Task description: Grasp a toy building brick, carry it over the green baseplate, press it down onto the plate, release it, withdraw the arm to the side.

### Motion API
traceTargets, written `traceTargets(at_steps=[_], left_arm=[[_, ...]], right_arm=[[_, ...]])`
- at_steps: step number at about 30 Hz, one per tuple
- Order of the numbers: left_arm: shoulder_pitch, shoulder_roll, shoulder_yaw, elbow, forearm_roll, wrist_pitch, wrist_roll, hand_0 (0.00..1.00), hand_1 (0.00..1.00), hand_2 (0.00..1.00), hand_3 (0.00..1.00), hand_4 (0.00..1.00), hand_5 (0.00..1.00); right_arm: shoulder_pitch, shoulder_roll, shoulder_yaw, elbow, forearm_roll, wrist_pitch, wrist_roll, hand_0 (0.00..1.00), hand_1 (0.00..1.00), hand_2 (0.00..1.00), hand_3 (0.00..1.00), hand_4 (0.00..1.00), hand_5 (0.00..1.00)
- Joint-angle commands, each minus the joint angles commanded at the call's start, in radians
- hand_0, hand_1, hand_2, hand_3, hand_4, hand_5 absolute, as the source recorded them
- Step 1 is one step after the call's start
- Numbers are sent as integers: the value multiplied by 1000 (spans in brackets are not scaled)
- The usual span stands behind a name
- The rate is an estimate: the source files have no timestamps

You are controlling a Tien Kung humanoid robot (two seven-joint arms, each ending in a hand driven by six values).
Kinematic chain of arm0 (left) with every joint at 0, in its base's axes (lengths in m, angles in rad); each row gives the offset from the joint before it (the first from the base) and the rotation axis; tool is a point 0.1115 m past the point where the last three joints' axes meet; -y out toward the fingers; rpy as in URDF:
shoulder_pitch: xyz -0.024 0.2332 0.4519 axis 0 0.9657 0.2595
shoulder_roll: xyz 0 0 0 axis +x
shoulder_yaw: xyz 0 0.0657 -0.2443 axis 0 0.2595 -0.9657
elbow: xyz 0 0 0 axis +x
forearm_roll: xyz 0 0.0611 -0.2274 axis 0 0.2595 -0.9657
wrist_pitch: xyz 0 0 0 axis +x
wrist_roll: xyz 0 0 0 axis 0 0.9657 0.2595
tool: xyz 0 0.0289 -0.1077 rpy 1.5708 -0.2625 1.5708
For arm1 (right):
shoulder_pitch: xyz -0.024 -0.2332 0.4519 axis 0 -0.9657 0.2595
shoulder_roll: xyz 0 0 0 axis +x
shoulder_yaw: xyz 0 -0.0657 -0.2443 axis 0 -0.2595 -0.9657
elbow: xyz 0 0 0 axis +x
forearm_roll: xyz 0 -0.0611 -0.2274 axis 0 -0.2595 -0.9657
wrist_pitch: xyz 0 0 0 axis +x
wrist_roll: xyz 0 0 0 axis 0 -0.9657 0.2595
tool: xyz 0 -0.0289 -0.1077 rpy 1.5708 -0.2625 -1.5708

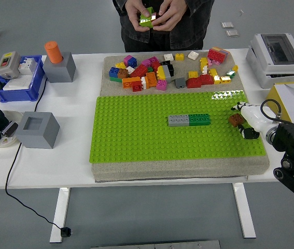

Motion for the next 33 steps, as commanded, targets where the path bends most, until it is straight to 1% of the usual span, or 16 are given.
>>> traceTargets(at_steps=[1,6,7,18,19,24,29,32,33], left_arm=[[0,0,0,0,0,0,0,656,638,634,636,702,234],[1,0,6,0,-1,0,2,656,638,634,636,702,234],[1,-1,7,0,-2,-1,2,656,638,635,638,701,236],[1,0,10,0,-1,-1,3,656,637,634,637,701,236],[1,0,10,0,-1,-1,2,656,637,635,638,701,237],[1,0,9,0,-2,-1,2,656,637,635,638,701,237],[1,-2,10,0,-3,-1,2,656,638,635,638,702,236],[1,-3,10,0,-4,-1,2,656,638,634,639,702,235],[1,-3,10,0,-5,-1,2,656,638,634,639,702,235]], right_arm=[[0,1,0,-1,1,-1,1,824,880,960,598,519,2],[1,3,-3,-1,6,-7,3,824,880,960,598,519,2],[1,3,-3,-1,6,-8,4,816,875,946,577,569,2],[1,1,7,0,12,-13,7,815,874,937,567,585,2],[1,1,10,0,13,-13,7,810,872,927,559,618,2],[6,3,26,8,38,-17,8,810,872,927,559,618,2],[13,26,49,6,62,-21,9,805,866,919,559,626,2],[15,49,63,0,69,-25,11,806,861,920,559,632,2],[16,62,67,-5,72,-27,12,806,861,920,559,632,2]])
